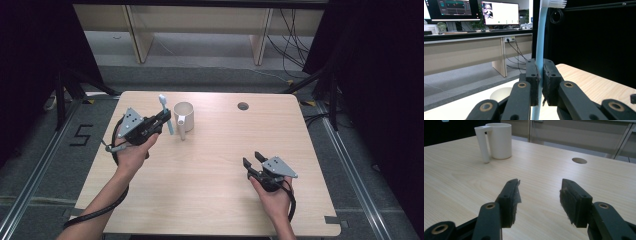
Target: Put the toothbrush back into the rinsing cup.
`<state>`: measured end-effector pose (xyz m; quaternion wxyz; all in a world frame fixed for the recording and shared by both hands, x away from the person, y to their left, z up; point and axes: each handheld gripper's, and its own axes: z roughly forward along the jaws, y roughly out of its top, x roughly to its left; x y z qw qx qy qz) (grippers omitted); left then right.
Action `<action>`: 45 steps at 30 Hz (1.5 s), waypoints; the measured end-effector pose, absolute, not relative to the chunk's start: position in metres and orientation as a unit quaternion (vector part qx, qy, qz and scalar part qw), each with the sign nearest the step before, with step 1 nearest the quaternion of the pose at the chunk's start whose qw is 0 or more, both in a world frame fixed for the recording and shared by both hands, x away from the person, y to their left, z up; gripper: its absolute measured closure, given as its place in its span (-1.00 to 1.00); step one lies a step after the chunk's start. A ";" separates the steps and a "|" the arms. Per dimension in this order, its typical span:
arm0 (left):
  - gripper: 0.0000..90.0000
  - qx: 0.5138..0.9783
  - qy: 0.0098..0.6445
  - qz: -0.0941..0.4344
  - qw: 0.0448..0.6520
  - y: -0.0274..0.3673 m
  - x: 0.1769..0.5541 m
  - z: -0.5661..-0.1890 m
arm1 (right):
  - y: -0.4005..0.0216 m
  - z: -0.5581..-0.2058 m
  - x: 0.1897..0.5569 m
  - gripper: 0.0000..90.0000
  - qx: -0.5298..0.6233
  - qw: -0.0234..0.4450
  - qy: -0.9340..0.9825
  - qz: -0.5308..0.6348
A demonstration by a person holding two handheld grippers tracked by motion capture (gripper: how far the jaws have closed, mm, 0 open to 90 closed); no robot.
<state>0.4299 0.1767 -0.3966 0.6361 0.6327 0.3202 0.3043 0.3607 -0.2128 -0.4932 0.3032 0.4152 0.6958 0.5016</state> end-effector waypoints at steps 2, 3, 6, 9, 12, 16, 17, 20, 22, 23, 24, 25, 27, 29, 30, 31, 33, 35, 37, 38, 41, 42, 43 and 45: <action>0.86 0.632 0.319 0.307 0.636 0.176 0.432 -0.397 | -0.215 -0.495 0.359 0.11 0.416 0.308 0.691 0.505; 0.86 0.629 0.320 0.306 0.639 0.175 0.432 -0.397 | -0.216 -0.496 0.359 0.11 0.412 0.317 0.688 0.507; 0.86 0.625 0.320 0.308 0.642 0.173 0.435 -0.398 | -0.219 -0.496 0.359 0.11 0.406 0.330 0.688 0.503; 0.86 0.623 0.320 0.307 0.645 0.172 0.437 -0.399 | -0.218 -0.496 0.358 0.11 0.413 0.322 0.685 0.507; 0.86 0.622 0.318 0.308 0.646 0.171 0.440 -0.399 | -0.218 -0.497 0.358 0.11 0.411 0.320 0.682 0.513; 0.86 0.622 0.319 0.304 0.647 0.169 0.443 -0.401 | -0.219 -0.497 0.358 0.11 0.411 0.329 0.682 0.507; 0.86 0.622 0.319 0.304 0.647 0.169 0.443 -0.401 | -0.219 -0.497 0.358 0.11 0.411 0.329 0.682 0.507; 0.86 0.623 0.320 0.302 0.647 0.168 0.446 -0.402 | -0.217 -0.497 0.356 0.11 0.421 0.313 0.681 0.510; 0.86 0.625 0.321 0.302 0.645 0.167 0.447 -0.403 | -0.219 -0.497 0.357 0.11 0.415 0.322 0.682 0.508; 0.86 0.625 0.321 0.302 0.645 0.167 0.447 -0.403 | -0.219 -0.497 0.357 0.11 0.414 0.323 0.682 0.509; 0.86 0.625 0.321 0.303 0.644 0.167 0.450 -0.404 | -0.219 -0.497 0.357 0.11 0.414 0.323 0.682 0.509; 0.86 0.625 0.321 0.303 0.644 0.167 0.450 -0.404 | -0.219 -0.497 0.357 0.11 0.414 0.323 0.682 0.509; 0.86 0.625 0.321 0.304 0.643 0.167 0.452 -0.404 | -0.219 -0.497 0.357 0.11 0.414 0.322 0.682 0.509; 0.86 0.624 0.323 0.304 0.643 0.167 0.454 -0.404 | -0.218 -0.497 0.356 0.11 0.418 0.321 0.680 0.510; 0.86 0.624 0.324 0.305 0.643 0.167 0.455 -0.404 | -0.218 -0.497 0.357 0.11 0.414 0.325 0.681 0.509; 0.86 0.624 0.324 0.306 0.642 0.168 0.456 -0.404 | -0.218 -0.497 0.357 0.11 0.413 0.326 0.681 0.509; 0.86 0.622 0.327 0.305 0.643 0.168 0.459 -0.404 | -0.218 -0.497 0.356 0.11 0.416 0.321 0.682 0.509; 0.86 0.621 0.327 0.305 0.643 0.168 0.459 -0.404 | -0.217 -0.497 0.356 0.11 0.419 0.316 0.679 0.514; 0.86 0.620 0.327 0.305 0.644 0.168 0.461 -0.403 | -0.218 -0.497 0.357 0.11 0.414 0.321 0.679 0.514; 0.86 0.621 0.327 0.306 0.643 0.168 0.461 -0.403 | -0.218 -0.496 0.357 0.11 0.413 0.322 0.680 0.513; 0.86 0.621 0.326 0.308 0.643 0.166 0.464 -0.403 | -0.218 -0.497 0.357 0.11 0.415 0.316 0.680 0.516; 0.86 0.620 0.327 0.309 0.643 0.166 0.465 -0.402 | -0.218 -0.497 0.357 0.11 0.415 0.317 0.680 0.516; 0.86 0.621 0.328 0.309 0.641 0.166 0.466 -0.402 | -0.217 -0.497 0.357 0.11 0.415 0.316 0.680 0.515; 0.86 0.620 0.326 0.309 0.643 0.165 0.467 -0.402 | -0.218 -0.497 0.357 0.11 0.413 0.320 0.680 0.514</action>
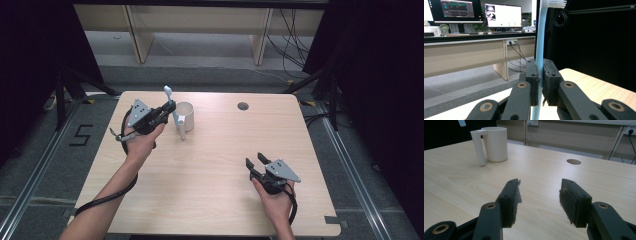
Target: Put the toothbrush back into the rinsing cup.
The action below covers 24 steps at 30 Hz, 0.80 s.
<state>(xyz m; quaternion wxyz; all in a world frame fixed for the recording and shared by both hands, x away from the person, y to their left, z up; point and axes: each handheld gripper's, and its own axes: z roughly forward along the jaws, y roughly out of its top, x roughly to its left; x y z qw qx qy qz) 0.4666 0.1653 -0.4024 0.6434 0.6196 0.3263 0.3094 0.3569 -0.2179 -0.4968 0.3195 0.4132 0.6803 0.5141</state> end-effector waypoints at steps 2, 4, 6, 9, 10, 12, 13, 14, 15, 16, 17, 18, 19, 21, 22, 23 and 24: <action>0.86 0.620 0.326 0.312 0.642 0.165 0.469 -0.403 | -0.217 -0.497 0.357 0.11 0.415 0.312 0.680 0.518; 0.86 0.619 0.326 0.312 0.643 0.165 0.470 -0.403 | -0.217 -0.496 0.356 0.11 0.418 0.313 0.680 0.514; 0.86 0.618 0.327 0.313 0.643 0.165 0.471 -0.403 | -0.217 -0.496 0.356 0.11 0.418 0.314 0.681 0.513; 0.86 0.618 0.328 0.314 0.642 0.166 0.473 -0.403 | -0.217 -0.496 0.356 0.11 0.418 0.314 0.681 0.513; 0.86 0.617 0.329 0.314 0.642 0.166 0.473 -0.403 | -0.217 -0.496 0.356 0.11 0.418 0.314 0.681 0.513; 0.86 0.616 0.329 0.314 0.644 0.166 0.474 -0.403 | -0.217 -0.496 0.356 0.11 0.419 0.315 0.681 0.512; 0.86 0.615 0.329 0.313 0.645 0.165 0.475 -0.403 | -0.217 -0.496 0.355 0.11 0.419 0.315 0.681 0.512; 0.86 0.615 0.329 0.313 0.645 0.165 0.476 -0.403 | -0.217 -0.496 0.355 0.11 0.419 0.314 0.681 0.512; 0.86 0.616 0.329 0.314 0.644 0.164 0.476 -0.403 | -0.217 -0.496 0.355 0.11 0.419 0.314 0.681 0.512; 0.86 0.616 0.329 0.313 0.644 0.163 0.476 -0.403 | -0.217 -0.496 0.356 0.11 0.417 0.315 0.682 0.512; 0.86 0.616 0.328 0.313 0.644 0.163 0.477 -0.403 | -0.218 -0.496 0.356 0.11 0.414 0.318 0.683 0.511; 0.86 0.616 0.329 0.314 0.644 0.163 0.477 -0.404 | -0.218 -0.496 0.356 0.11 0.414 0.318 0.683 0.511; 0.86 0.616 0.329 0.314 0.644 0.163 0.477 -0.404 | -0.218 -0.496 0.356 0.11 0.409 0.325 0.684 0.510; 0.86 0.616 0.330 0.313 0.643 0.162 0.479 -0.404 | -0.218 -0.496 0.355 0.11 0.418 0.313 0.682 0.512; 0.86 0.616 0.330 0.313 0.643 0.162 0.479 -0.404 | -0.218 -0.496 0.355 0.11 0.418 0.313 0.682 0.512; 0.86 0.617 0.330 0.313 0.642 0.161 0.480 -0.405 | -0.218 -0.496 0.355 0.11 0.418 0.313 0.682 0.512; 0.86 0.617 0.330 0.313 0.642 0.161 0.481 -0.405 | -0.218 -0.496 0.355 0.11 0.418 0.313 0.682 0.512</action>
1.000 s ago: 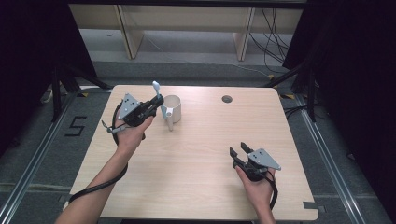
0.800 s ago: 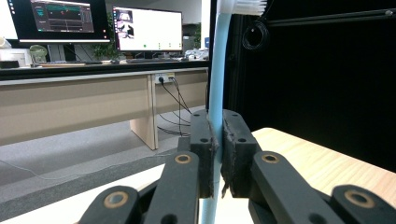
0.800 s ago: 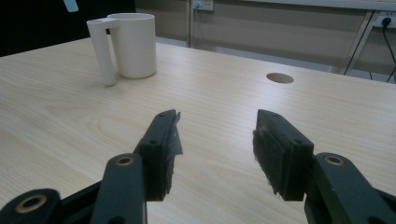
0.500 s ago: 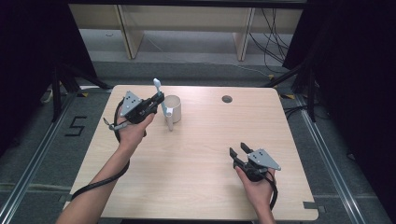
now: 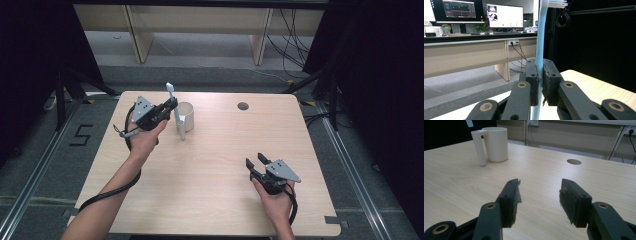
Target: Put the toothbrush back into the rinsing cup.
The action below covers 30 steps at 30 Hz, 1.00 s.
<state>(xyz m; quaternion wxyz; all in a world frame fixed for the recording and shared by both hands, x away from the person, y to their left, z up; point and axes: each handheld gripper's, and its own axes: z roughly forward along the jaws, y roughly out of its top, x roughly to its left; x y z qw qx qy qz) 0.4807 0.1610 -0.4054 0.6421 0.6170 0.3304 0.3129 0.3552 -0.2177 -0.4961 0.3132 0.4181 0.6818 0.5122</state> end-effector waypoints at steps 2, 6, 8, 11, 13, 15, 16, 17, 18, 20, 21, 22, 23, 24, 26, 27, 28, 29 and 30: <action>0.86 0.617 0.331 0.313 0.642 0.161 0.481 -0.406 | -0.218 -0.496 0.355 0.11 0.418 0.313 0.682 0.512; 0.86 0.617 0.332 0.313 0.640 0.160 0.483 -0.407 | -0.218 -0.496 0.355 0.11 0.418 0.312 0.682 0.512; 0.86 0.619 0.332 0.314 0.639 0.159 0.484 -0.408 | -0.218 -0.496 0.355 0.11 0.418 0.313 0.682 0.512; 0.86 0.619 0.335 0.313 0.638 0.159 0.485 -0.409 | -0.218 -0.496 0.355 0.11 0.418 0.313 0.682 0.512; 0.86 0.619 0.335 0.313 0.638 0.158 0.485 -0.410 | -0.217 -0.496 0.355 0.11 0.418 0.311 0.681 0.515; 0.86 0.620 0.335 0.312 0.637 0.157 0.487 -0.411 | -0.218 -0.496 0.355 0.11 0.418 0.312 0.682 0.513; 0.86 0.620 0.335 0.312 0.637 0.157 0.487 -0.411 | -0.218 -0.496 0.355 0.11 0.418 0.312 0.682 0.513; 0.86 0.621 0.334 0.313 0.636 0.156 0.487 -0.412 | -0.218 -0.496 0.356 0.11 0.417 0.311 0.682 0.514; 0.86 0.621 0.335 0.312 0.636 0.155 0.487 -0.412 | -0.218 -0.496 0.356 0.11 0.417 0.311 0.682 0.514; 0.86 0.623 0.334 0.312 0.635 0.155 0.488 -0.413 | -0.218 -0.496 0.356 0.11 0.417 0.311 0.682 0.514; 0.86 0.623 0.335 0.311 0.635 0.154 0.488 -0.414 | -0.217 -0.497 0.356 0.11 0.416 0.309 0.681 0.517; 0.86 0.623 0.335 0.310 0.635 0.154 0.489 -0.414 | -0.217 -0.497 0.356 0.11 0.416 0.309 0.681 0.518; 0.86 0.624 0.335 0.310 0.635 0.153 0.489 -0.415 | -0.217 -0.496 0.356 0.11 0.416 0.309 0.681 0.518; 0.86 0.623 0.336 0.309 0.635 0.153 0.489 -0.415 | -0.217 -0.496 0.356 0.11 0.416 0.309 0.681 0.518; 0.86 0.623 0.336 0.310 0.635 0.153 0.489 -0.416 | -0.218 -0.496 0.356 0.11 0.416 0.309 0.681 0.518; 0.86 0.624 0.336 0.310 0.633 0.153 0.489 -0.417 | -0.218 -0.496 0.356 0.11 0.417 0.309 0.681 0.517; 0.86 0.624 0.337 0.310 0.633 0.152 0.489 -0.417 | -0.218 -0.496 0.356 0.11 0.417 0.309 0.681 0.517; 0.86 0.624 0.337 0.310 0.633 0.152 0.489 -0.417 | -0.218 -0.496 0.356 0.11 0.417 0.309 0.681 0.518; 0.86 0.625 0.337 0.309 0.633 0.152 0.489 -0.418 | -0.218 -0.496 0.356 0.11 0.417 0.309 0.681 0.518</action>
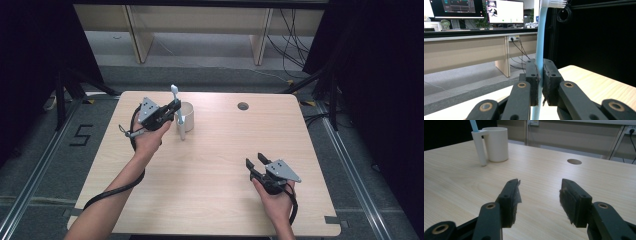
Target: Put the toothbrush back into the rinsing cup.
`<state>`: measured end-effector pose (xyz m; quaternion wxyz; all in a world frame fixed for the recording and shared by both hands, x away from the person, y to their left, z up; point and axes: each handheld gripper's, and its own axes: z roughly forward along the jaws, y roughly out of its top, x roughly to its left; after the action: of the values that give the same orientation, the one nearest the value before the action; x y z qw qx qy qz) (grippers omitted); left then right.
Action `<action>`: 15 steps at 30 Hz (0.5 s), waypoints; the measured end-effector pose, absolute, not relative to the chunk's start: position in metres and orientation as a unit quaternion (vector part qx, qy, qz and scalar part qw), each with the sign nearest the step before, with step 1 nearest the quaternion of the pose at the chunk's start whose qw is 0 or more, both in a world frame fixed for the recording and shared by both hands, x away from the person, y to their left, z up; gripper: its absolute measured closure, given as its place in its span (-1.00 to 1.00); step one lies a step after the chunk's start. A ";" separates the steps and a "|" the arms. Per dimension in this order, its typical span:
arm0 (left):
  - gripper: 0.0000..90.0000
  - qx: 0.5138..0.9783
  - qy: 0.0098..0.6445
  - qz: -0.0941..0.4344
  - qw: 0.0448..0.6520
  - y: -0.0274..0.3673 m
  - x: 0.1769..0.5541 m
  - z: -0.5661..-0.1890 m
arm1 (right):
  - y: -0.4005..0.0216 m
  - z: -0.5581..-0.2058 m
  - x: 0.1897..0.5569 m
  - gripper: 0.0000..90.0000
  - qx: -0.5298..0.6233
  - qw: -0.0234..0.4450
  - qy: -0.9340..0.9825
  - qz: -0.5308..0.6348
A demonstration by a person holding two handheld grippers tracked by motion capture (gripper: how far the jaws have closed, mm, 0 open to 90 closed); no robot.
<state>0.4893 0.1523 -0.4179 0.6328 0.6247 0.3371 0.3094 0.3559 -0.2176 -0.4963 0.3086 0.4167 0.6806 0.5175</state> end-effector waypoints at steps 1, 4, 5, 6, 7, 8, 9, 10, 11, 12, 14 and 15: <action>0.86 0.625 0.338 0.308 0.633 0.152 0.490 -0.419 | -0.218 -0.496 0.356 0.11 0.417 0.308 0.681 0.517; 0.86 0.628 0.337 0.308 0.630 0.151 0.490 -0.421 | -0.217 -0.497 0.356 0.11 0.415 0.309 0.682 0.517; 0.86 0.628 0.337 0.308 0.630 0.151 0.490 -0.421 | -0.217 -0.497 0.356 0.11 0.416 0.308 0.681 0.517; 0.86 0.630 0.337 0.309 0.628 0.150 0.490 -0.422 | -0.217 -0.497 0.356 0.11 0.416 0.308 0.681 0.517; 0.86 0.630 0.337 0.308 0.628 0.149 0.490 -0.423 | -0.218 -0.497 0.356 0.11 0.415 0.310 0.682 0.516; 0.86 0.630 0.337 0.308 0.628 0.149 0.490 -0.423 | -0.218 -0.496 0.357 0.11 0.412 0.314 0.683 0.515; 0.86 0.630 0.338 0.307 0.628 0.149 0.490 -0.424 | -0.219 -0.496 0.357 0.11 0.410 0.320 0.683 0.512; 0.86 0.631 0.339 0.307 0.627 0.149 0.490 -0.425 | -0.217 -0.497 0.355 0.11 0.422 0.310 0.679 0.515; 0.86 0.631 0.339 0.307 0.627 0.149 0.490 -0.425 | -0.217 -0.497 0.355 0.11 0.420 0.311 0.680 0.515; 0.86 0.631 0.340 0.307 0.626 0.149 0.490 -0.426 | -0.217 -0.497 0.355 0.11 0.420 0.311 0.680 0.515; 0.86 0.635 0.340 0.306 0.623 0.148 0.491 -0.429 | -0.217 -0.497 0.355 0.11 0.420 0.311 0.680 0.514; 0.86 0.636 0.340 0.306 0.622 0.148 0.491 -0.430 | -0.217 -0.497 0.355 0.11 0.420 0.310 0.680 0.514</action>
<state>0.4906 0.1480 -0.4300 0.6218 0.6357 0.3400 0.3060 0.3551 -0.2174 -0.4968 0.3104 0.4202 0.6800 0.5144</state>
